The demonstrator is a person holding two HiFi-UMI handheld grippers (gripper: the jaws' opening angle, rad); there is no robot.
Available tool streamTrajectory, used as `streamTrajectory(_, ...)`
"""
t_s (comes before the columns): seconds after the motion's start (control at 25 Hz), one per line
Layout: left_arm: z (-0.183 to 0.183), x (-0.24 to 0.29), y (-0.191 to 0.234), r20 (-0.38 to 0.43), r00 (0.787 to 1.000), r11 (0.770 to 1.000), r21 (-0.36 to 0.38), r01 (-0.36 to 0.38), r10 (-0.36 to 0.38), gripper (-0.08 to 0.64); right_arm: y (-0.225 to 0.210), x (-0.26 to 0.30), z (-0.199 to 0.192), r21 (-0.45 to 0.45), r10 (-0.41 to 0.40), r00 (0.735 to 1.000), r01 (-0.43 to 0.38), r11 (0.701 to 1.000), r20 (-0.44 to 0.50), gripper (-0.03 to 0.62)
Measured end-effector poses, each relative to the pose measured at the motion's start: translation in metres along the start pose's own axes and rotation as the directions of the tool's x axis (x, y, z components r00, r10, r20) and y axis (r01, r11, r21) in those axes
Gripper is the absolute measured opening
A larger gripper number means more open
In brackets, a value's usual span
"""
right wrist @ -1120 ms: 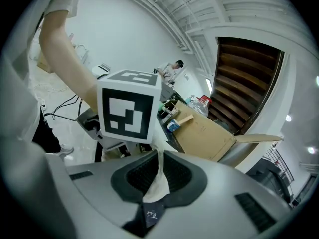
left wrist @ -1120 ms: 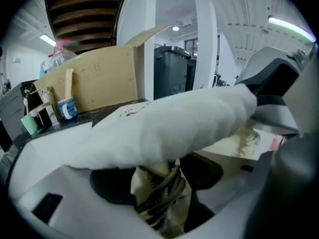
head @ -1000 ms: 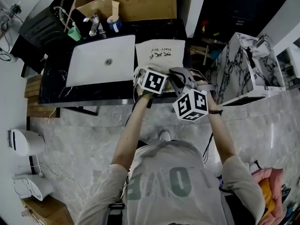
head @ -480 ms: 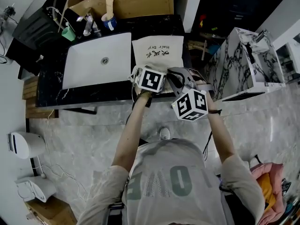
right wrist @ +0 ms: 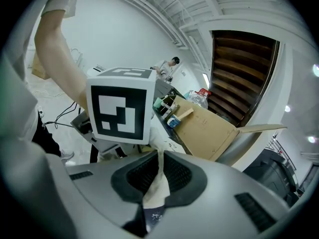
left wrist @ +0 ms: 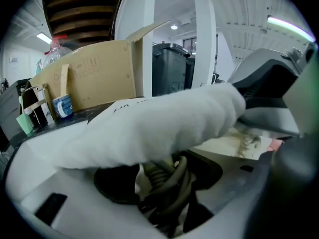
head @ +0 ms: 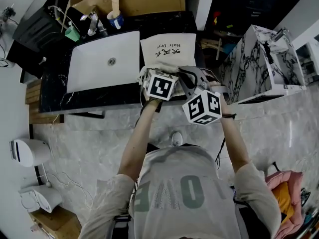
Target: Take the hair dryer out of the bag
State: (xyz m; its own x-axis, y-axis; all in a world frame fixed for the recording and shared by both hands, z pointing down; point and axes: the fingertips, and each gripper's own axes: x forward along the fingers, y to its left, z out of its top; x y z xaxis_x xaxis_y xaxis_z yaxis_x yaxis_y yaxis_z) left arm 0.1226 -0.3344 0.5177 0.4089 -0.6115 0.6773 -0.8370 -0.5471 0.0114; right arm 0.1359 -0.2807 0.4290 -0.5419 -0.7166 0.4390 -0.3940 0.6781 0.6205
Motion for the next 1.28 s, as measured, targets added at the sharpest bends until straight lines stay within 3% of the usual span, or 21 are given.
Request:
streamTrajectory(0.2, 0.001, -0.013, -0.007, 0.020, 0.999, 0.999, -0.035, 0.026, -0.025, 0.268, -0.007, -0.001, 0.004, 0.000, -0.028, 1.000, 0.028, 1.000, 0.004, 0.054)
streamTrajectory(0.52, -0.014, -0.054, -0.032, 0.060, 0.996, 0.998, -0.029, 0.062, -0.060, 0.268, -0.022, -0.004, 0.005, 0.001, -0.079, 0.997, 0.079, 0.997, -0.001, 0.054)
streamTrajectory(1.28, -0.099, -0.166, -0.072, 0.173, 0.975, 0.982, -0.098, 0.161, -0.143, 0.268, -0.042, 0.008, -0.001, -0.019, -0.100, 0.994, 0.099, 0.995, -0.048, 0.054)
